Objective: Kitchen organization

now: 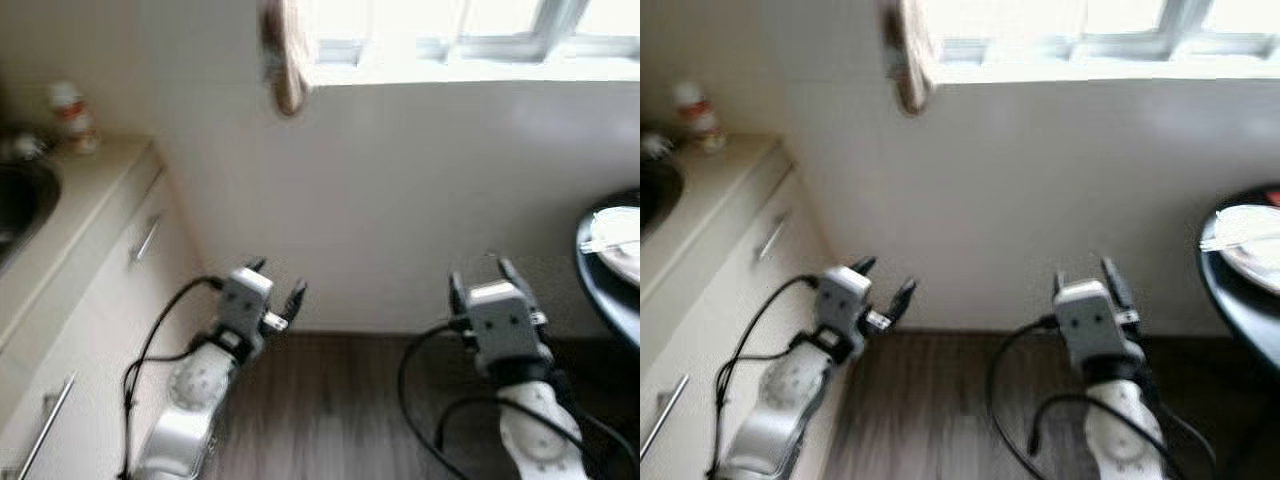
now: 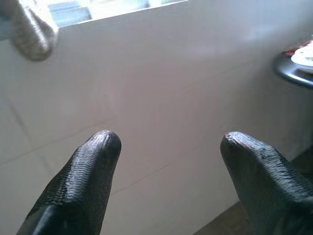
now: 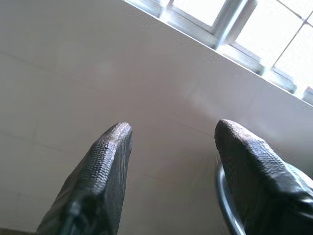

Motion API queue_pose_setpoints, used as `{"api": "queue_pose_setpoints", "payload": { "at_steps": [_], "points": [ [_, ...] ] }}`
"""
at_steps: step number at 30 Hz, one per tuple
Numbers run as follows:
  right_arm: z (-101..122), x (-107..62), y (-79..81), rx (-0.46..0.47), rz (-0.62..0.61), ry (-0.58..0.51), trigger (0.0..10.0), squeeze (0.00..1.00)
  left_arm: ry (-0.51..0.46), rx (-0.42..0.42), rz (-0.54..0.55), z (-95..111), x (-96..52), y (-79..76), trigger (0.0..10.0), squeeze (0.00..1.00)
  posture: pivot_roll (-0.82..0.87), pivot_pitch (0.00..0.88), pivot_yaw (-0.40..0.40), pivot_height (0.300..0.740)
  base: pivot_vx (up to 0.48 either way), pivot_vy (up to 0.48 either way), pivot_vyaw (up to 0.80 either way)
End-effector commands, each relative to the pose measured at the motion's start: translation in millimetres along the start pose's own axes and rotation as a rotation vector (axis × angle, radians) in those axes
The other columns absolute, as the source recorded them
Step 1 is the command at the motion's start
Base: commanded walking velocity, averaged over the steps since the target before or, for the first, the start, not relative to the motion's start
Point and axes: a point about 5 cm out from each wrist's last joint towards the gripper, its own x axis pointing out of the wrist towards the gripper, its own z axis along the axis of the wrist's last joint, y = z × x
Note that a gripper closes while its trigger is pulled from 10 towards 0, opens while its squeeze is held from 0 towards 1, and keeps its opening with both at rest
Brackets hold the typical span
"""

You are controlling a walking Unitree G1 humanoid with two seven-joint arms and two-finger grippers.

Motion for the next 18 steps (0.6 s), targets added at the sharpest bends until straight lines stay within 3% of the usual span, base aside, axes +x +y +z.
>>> {"api": "queue_pose_setpoints", "payload": {
  "at_steps": [1, 5, 8, 13, 18],
  "points": [
    [3.8, 0.7, 1.7, 0.009, 0.005, -0.012, 10.0, 0.00, 0.013, 0.028, -0.001, -1.1, -1.4, 3.4, 10.0, 0.00, -0.15, 0.000, 0.027, 0.740, 0.000, 0.000, -0.80],
    [4.2, 0.7, 1.9, 0.008, 0.006, -0.014, 10.0, 0.00, 0.026, 0.028, -0.008, -2.7, -1.2, 2.9, 10.0, 0.00, -0.15, 0.000, 0.027, 0.740, 0.000, 0.000, -0.80],
    [5.2, 0.5, 1.6, 0.007, 0.006, -0.024, 10.0, 0.00, 0.034, 0.046, -0.010, -3.7, -1.2, 2.7, 10.0, 0.00, -0.15, 0.000, 0.028, 0.740, 0.000, -0.480, -0.58],
    [6.3, 0.5, 1.9, -0.003, 0.009, -0.032, 10.0, 0.00, 0.030, 0.039, -0.008, -4.0, -1.2, 2.4, 10.0, 0.00, -0.15, 0.000, 0.028, 0.740, 0.000, -0.480, 0.00],
    [6.3, 1.4, 2.9, -0.040, 0.020, -0.032, 10.0, 0.00, 0.018, 0.022, 0.011, -3.0, -0.9, 4.2, 10.0, 0.00, -0.15, 0.000, 0.026, 0.740, 0.000, 0.000, 0.00]
  ]
}}
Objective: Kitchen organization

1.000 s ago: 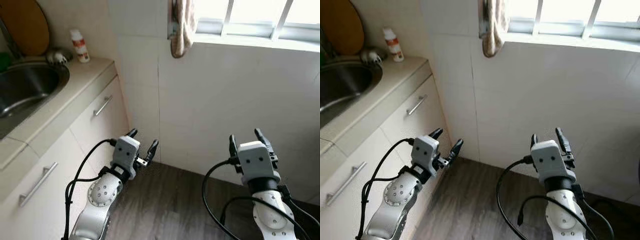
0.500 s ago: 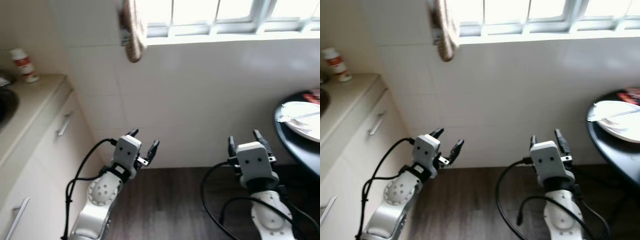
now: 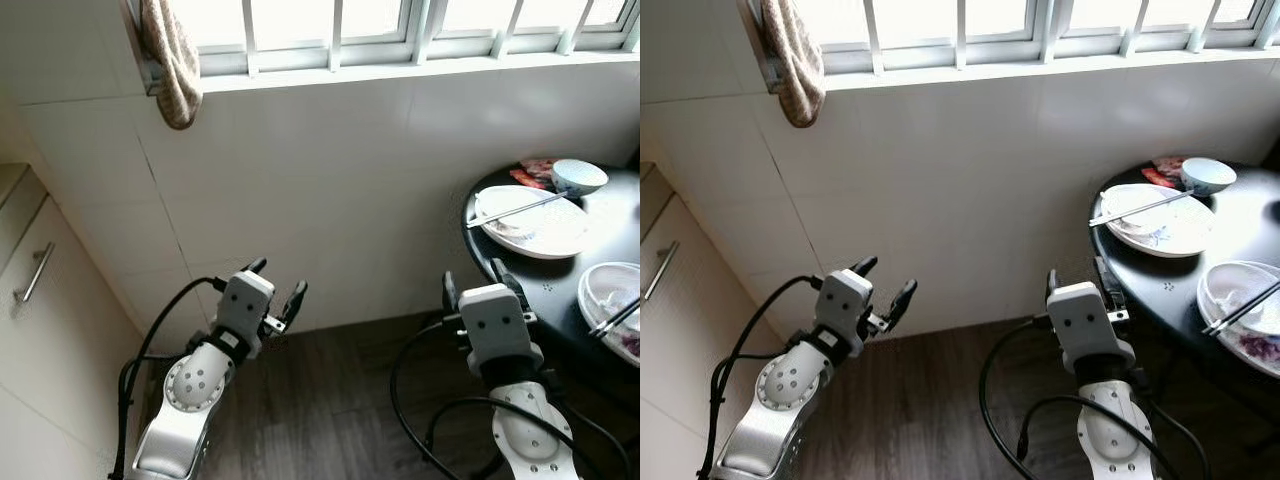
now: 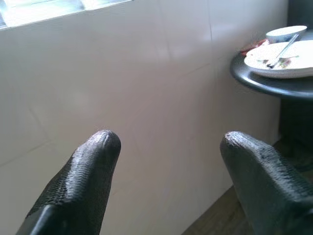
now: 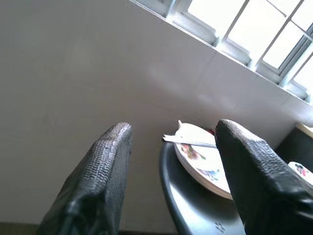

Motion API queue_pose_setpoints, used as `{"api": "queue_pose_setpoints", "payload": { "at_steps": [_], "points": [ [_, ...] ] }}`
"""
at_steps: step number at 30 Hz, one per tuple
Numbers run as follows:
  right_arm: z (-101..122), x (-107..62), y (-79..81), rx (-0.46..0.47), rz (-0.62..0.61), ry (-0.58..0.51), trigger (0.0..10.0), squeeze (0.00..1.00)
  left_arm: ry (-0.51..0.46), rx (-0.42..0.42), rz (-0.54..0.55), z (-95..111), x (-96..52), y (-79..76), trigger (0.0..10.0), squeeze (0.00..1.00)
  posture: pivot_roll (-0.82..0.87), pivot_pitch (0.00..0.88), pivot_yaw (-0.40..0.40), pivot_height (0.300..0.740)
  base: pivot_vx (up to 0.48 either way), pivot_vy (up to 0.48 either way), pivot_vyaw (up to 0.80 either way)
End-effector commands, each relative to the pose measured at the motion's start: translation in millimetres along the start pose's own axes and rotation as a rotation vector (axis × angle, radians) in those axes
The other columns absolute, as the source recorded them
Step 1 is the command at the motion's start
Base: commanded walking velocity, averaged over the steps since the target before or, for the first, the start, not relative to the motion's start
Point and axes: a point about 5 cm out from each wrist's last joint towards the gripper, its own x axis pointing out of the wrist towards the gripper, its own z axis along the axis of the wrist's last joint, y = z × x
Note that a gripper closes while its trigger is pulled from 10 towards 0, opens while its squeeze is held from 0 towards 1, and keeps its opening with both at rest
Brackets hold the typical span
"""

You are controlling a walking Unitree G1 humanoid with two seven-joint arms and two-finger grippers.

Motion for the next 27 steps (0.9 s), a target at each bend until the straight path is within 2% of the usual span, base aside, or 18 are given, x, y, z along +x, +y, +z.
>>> {"api": "queue_pose_setpoints", "payload": {
  "at_steps": [1, 11, 21, 27],
  "points": [
    [3.0, 0.7, -1.3, -0.029, -0.003, -0.012, 10.0, 0.00, -0.002, 0.000, -0.007, 0.1, 0.7, -1.0, 10.0, 0.00, -0.15, 0.000, 0.026, 0.740, 0.000, 0.000, 0.00],
    [2.8, 0.7, -1.6, -0.036, -0.002, -0.008, 10.0, 0.00, 0.011, 0.017, -0.022, -1.0, 2.0, -1.9, 10.0, 0.00, -0.15, 0.000, 0.026, 0.740, 0.000, 0.000, 0.00],
    [2.0, 1.0, -0.8, -0.049, 0.004, -0.002, 10.0, 0.00, 0.010, 0.007, -0.024, -2.0, 2.1, -3.1, 10.0, 0.00, -0.15, 0.000, 0.026, 0.740, 0.000, -0.469, 0.00],
    [1.7, 1.2, 0.0, -0.052, 0.012, 0.002, 10.0, 0.00, 0.005, -0.003, -0.013, -1.8, 1.7, -2.1, 10.0, 0.00, -0.16, 0.000, 0.027, 0.740, 0.000, 0.000, 0.00]
  ]
}}
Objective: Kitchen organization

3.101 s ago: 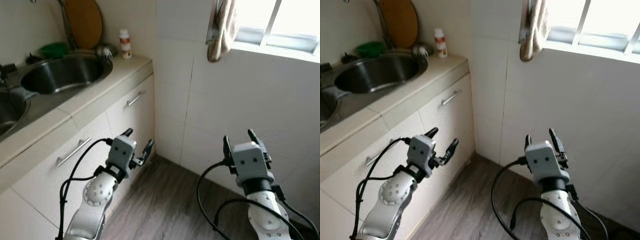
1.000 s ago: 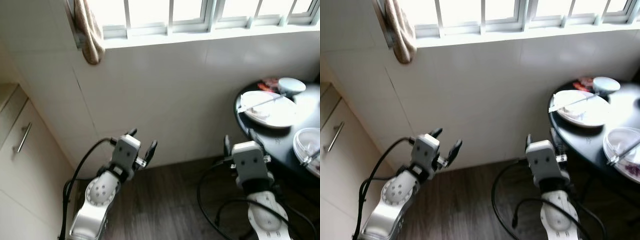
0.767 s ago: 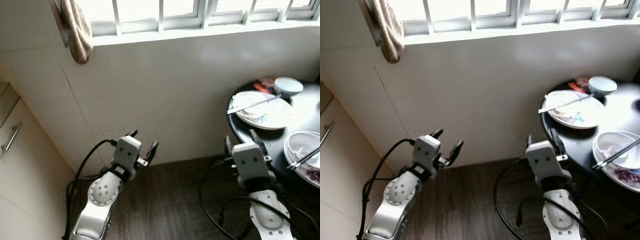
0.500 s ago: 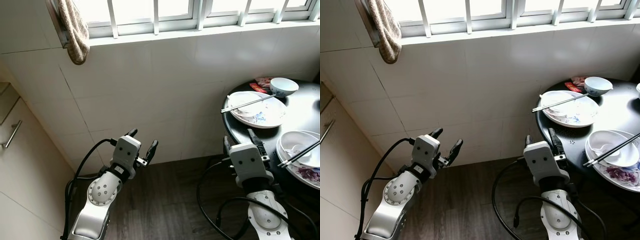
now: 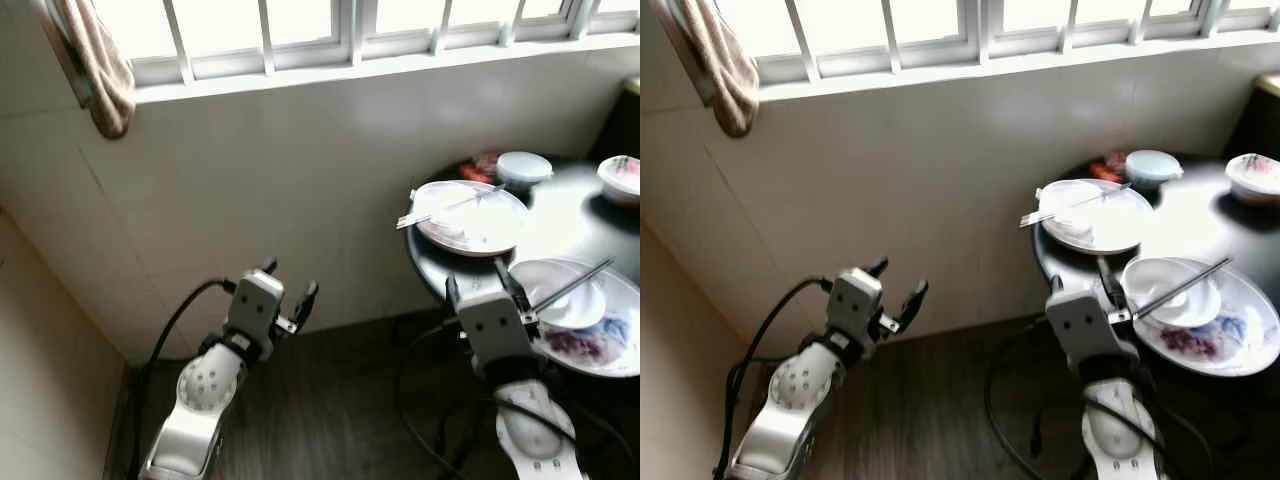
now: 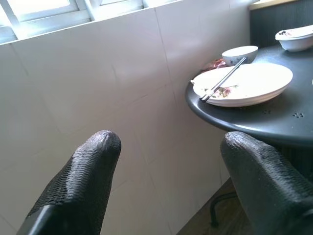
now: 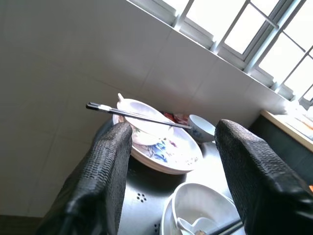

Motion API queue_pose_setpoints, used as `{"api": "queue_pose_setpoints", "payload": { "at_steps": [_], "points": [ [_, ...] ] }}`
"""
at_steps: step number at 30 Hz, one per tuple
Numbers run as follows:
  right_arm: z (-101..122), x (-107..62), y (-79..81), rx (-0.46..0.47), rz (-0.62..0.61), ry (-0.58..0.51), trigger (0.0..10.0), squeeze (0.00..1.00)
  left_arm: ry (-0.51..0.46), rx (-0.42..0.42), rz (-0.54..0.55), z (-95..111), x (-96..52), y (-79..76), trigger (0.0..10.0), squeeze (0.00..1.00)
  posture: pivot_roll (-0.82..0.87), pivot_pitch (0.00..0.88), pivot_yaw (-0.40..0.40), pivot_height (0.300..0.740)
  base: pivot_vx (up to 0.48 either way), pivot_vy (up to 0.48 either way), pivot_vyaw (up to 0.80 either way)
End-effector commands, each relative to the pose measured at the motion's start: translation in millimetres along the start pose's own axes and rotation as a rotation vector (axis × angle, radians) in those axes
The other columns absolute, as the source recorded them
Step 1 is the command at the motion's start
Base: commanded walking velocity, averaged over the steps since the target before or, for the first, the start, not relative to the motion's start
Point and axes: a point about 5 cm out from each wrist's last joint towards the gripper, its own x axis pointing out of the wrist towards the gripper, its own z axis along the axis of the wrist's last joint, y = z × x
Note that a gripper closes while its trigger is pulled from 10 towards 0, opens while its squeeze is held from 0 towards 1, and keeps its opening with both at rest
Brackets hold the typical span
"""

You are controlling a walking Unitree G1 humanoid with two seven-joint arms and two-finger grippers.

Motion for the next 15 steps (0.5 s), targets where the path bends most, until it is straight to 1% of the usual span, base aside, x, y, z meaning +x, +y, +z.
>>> {"api": "queue_pose_setpoints", "payload": {
  "at_steps": [1, 11, 13, 15],
  "points": [
    [4.7, 0.9, 1.2, 0.001, 0.005, -0.014, 10.0, 0.00, 0.013, 0.012, 0.008, -2.4, -1.7, 4.4, 10.0, 0.00, -0.16, 0.000, 0.027, 0.740, 0.000, 0.000, 0.00],
    [3.4, 1.4, 2.3, -0.009, 0.022, -0.008, 10.0, 0.00, 0.019, 0.008, 0.008, -4.4, -0.8, 3.3, 10.0, 0.00, -0.16, 0.000, 0.025, 0.740, 0.000, 0.000, 0.00],
    [6.2, 2.0, 3.1, -0.005, 0.037, -0.018, 10.0, 0.00, 0.021, 0.005, 0.011, -5.1, -0.1, 3.2, 10.0, 0.00, -0.16, 0.000, 0.025, 0.740, 0.000, 0.000, 0.00],
    [8.7, 2.3, 4.2, -0.034, 0.055, -0.034, 10.0, 0.00, 0.021, 0.004, 0.012, -5.3, 0.6, 2.8, 10.0, 0.00, -0.16, 0.000, 0.026, 0.740, 0.000, 0.000, 0.00]
  ]
}}
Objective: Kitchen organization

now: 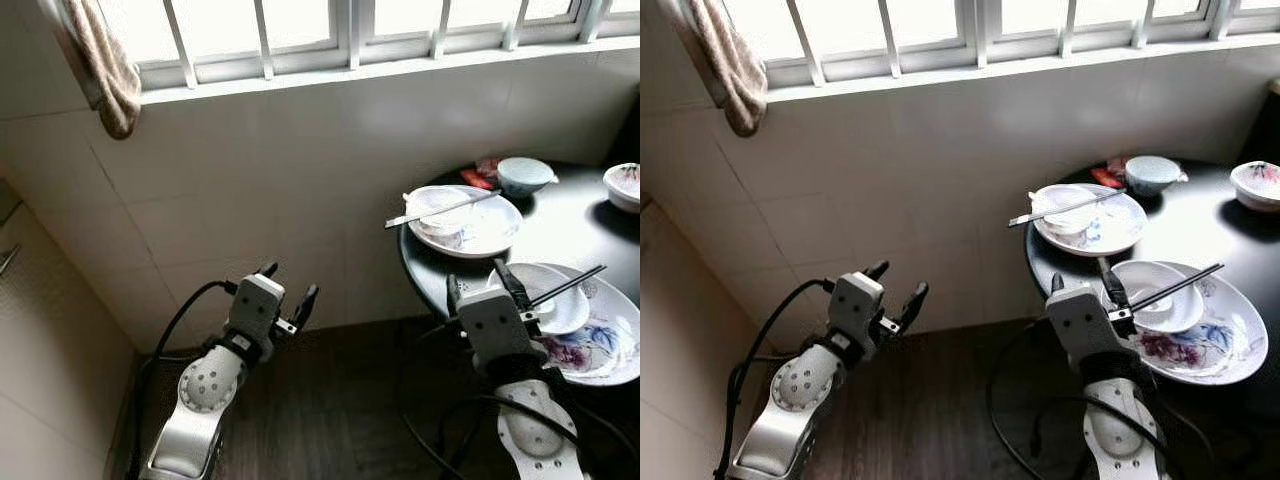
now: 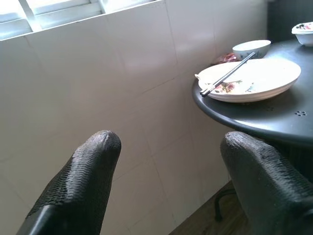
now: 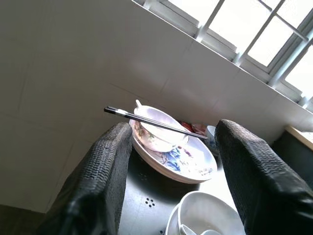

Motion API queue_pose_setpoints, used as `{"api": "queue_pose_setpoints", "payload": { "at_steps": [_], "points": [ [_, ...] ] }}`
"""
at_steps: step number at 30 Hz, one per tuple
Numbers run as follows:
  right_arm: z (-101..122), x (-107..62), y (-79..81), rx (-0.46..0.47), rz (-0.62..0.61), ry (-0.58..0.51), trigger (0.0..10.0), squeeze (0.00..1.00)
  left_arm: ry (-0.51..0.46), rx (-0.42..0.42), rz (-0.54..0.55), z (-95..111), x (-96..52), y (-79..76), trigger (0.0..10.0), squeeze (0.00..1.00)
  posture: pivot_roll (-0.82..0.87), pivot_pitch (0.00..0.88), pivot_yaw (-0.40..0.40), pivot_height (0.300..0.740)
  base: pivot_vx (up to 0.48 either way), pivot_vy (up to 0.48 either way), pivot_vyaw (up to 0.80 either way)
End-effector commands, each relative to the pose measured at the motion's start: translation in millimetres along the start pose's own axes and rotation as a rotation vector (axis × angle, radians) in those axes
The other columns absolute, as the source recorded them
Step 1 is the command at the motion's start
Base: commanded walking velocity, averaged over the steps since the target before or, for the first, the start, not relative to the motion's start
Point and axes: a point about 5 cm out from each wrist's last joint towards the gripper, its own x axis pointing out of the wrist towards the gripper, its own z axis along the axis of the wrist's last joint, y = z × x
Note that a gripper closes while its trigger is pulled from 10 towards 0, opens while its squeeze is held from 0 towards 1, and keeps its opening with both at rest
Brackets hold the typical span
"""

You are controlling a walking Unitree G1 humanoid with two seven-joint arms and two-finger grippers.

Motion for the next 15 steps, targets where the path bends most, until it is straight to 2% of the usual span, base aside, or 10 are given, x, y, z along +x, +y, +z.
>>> {"api": "queue_pose_setpoints", "payload": {
  "at_steps": [1, 15],
  "points": [
    [5.1, 1.3, -2.0, -0.029, 0.006, -0.020, 10.0, 0.00, 0.001, 0.010, 0.001, -0.2, 2.0, 1.0, 10.0, 0.00, -0.16, 0.000, 0.026, 0.740, 0.000, 0.000, 0.00],
    [9.0, 9.1, -5.3, -0.091, 0.001, -0.048, 10.0, 0.00, -0.008, 0.007, 0.010, 1.7, 4.9, 0.9, 10.0, 0.00, -0.16, 0.000, 0.018, 0.740, 0.000, 0.000, 0.00]
  ]
}}
